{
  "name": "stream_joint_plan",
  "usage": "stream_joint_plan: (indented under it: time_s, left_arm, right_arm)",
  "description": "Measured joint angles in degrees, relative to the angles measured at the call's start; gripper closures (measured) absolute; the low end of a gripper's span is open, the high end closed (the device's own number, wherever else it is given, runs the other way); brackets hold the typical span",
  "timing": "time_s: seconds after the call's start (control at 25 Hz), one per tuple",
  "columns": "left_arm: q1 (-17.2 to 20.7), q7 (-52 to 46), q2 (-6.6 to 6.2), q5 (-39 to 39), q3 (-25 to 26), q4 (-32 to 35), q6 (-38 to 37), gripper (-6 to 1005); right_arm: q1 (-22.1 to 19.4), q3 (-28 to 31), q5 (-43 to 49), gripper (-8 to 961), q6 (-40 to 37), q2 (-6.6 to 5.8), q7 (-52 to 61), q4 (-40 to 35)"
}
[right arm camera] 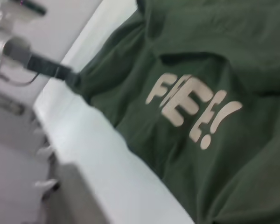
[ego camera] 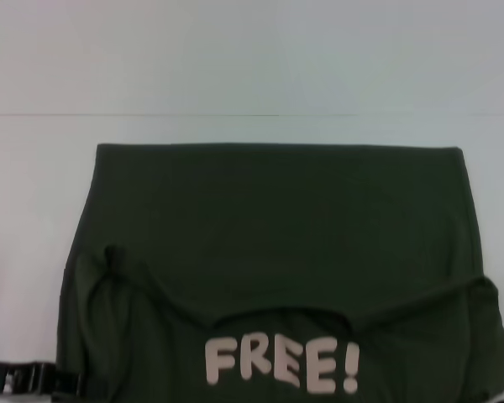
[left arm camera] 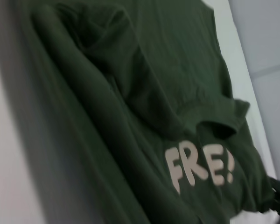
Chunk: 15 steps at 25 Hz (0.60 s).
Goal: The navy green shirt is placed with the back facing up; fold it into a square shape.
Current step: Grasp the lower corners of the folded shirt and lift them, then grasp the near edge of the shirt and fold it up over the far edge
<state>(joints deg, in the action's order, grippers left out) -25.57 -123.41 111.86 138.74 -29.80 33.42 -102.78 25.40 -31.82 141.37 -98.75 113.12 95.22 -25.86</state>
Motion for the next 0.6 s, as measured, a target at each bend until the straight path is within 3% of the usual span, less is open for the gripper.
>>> stream_joint_plan:
  time_s: [0.24,0.44,0.56,0.6]
  left_arm:
    - [0.6,0.16,-0.44,4.83,1.82,1.39,-7.63,965]
    - [0.6,0.29,-0.55,5.17,3.0,1.89,-9.35,966]
    - [0.01,0.35,-0.9,4.9,5.21,1.84,-9.67,966]
    - [-1.05,0.25,-1.38,4.76,8.56,1.47,-10.11,966]
  right_arm:
    - [0.13,0.27,3.2,931,-4.75,-0.22,-0.35,0.0]
    - [0.24,0.53,3.07,931,-5.85,-0.36,-0.61,0.02]
    - [0.58,1.84,2.74,931,-6.03,-0.37,-0.13,-0.42]
    - [0.7,3.0,2.57,931,-6.32,-0.42,-0.01,-0.58]
